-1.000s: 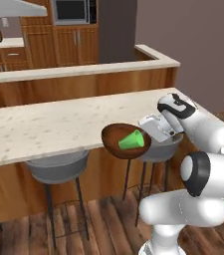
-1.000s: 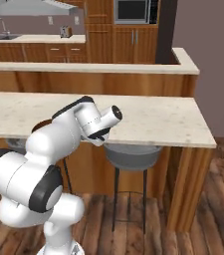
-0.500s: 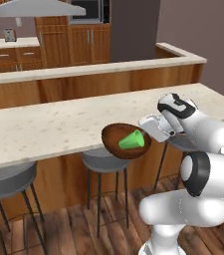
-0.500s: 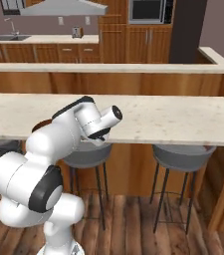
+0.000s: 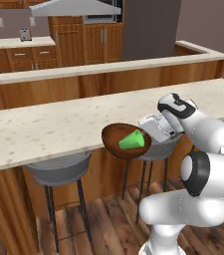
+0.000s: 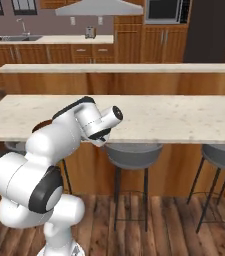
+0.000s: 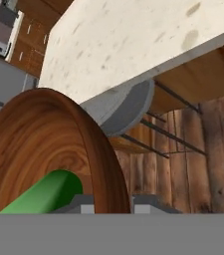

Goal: Place the cup inside the bowl on the dining table and move the bowl to any counter.

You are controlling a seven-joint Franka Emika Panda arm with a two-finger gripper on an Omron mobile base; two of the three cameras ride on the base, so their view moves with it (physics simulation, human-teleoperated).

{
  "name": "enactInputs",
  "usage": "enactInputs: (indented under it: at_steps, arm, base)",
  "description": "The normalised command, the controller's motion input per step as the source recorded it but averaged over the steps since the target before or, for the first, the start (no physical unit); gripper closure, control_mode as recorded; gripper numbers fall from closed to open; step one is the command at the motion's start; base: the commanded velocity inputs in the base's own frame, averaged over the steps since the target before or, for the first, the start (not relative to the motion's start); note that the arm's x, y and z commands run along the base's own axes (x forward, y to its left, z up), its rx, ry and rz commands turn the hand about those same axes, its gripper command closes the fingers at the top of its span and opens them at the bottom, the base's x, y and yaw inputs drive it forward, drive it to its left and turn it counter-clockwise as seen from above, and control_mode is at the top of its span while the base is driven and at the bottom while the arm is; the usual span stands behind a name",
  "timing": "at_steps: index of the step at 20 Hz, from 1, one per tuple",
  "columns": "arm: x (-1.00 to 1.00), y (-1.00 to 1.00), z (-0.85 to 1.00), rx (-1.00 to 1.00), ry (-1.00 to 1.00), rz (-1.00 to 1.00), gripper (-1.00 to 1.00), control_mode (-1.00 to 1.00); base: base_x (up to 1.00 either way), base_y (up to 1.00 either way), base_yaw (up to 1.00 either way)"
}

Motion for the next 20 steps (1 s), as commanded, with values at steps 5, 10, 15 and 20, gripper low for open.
enactInputs:
  at_steps: [5,10,15,20]
  arm:
    - [0.0,0.0,0.0,0.0,0.0,0.0,1.0,1.0]
    - [0.0,0.0,0.0,0.0,0.0,0.0,1.0,1.0]
    - [0.0,0.0,0.0,0.0,0.0,0.0,1.0,1.0]
    - [0.0,0.0,0.0,0.0,0.0,0.0,1.0,1.0]
  base:
    - [-0.01,1.0,-0.07]
    - [-0.02,1.0,-0.06]
    - [-0.09,1.0,-0.06]
    - [-0.13,1.0,-0.06]
